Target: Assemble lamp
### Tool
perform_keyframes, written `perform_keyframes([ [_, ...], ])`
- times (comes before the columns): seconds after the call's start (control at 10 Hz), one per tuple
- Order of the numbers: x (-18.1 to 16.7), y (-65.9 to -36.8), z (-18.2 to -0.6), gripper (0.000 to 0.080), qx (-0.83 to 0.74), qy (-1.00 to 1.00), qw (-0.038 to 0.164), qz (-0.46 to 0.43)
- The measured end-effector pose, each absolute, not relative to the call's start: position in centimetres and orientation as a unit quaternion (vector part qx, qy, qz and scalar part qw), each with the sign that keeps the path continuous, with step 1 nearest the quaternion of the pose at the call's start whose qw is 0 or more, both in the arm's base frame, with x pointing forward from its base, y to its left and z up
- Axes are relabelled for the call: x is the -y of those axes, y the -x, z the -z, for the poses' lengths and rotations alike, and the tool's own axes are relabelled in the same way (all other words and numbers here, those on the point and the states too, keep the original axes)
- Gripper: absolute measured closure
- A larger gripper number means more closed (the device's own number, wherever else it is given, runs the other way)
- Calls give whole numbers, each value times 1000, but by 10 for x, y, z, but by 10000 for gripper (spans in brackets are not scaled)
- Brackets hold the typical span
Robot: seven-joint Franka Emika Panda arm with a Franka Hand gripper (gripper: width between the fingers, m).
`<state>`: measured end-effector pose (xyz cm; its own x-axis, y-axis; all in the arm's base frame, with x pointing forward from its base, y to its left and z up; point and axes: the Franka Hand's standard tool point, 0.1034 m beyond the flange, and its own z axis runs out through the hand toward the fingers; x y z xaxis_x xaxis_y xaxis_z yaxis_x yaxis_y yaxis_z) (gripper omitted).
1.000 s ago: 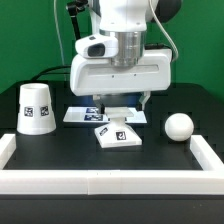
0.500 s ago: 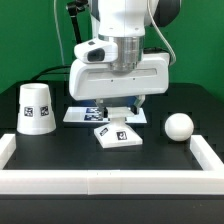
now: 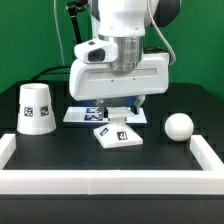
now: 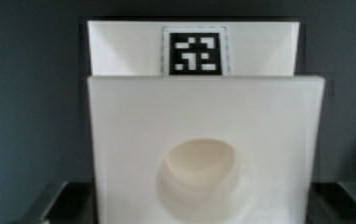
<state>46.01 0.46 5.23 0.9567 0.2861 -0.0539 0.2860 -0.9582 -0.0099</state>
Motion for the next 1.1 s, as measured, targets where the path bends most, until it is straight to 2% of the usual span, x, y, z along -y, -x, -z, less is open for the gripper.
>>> perform_keyframes([
  [0.3, -16, -482, -52, 263, 133, 991, 0, -20],
  [0.7, -43, -539, -53, 263, 103, 995, 0, 8],
  [1.1, -71, -584, -53, 263, 56, 998, 4, 29],
])
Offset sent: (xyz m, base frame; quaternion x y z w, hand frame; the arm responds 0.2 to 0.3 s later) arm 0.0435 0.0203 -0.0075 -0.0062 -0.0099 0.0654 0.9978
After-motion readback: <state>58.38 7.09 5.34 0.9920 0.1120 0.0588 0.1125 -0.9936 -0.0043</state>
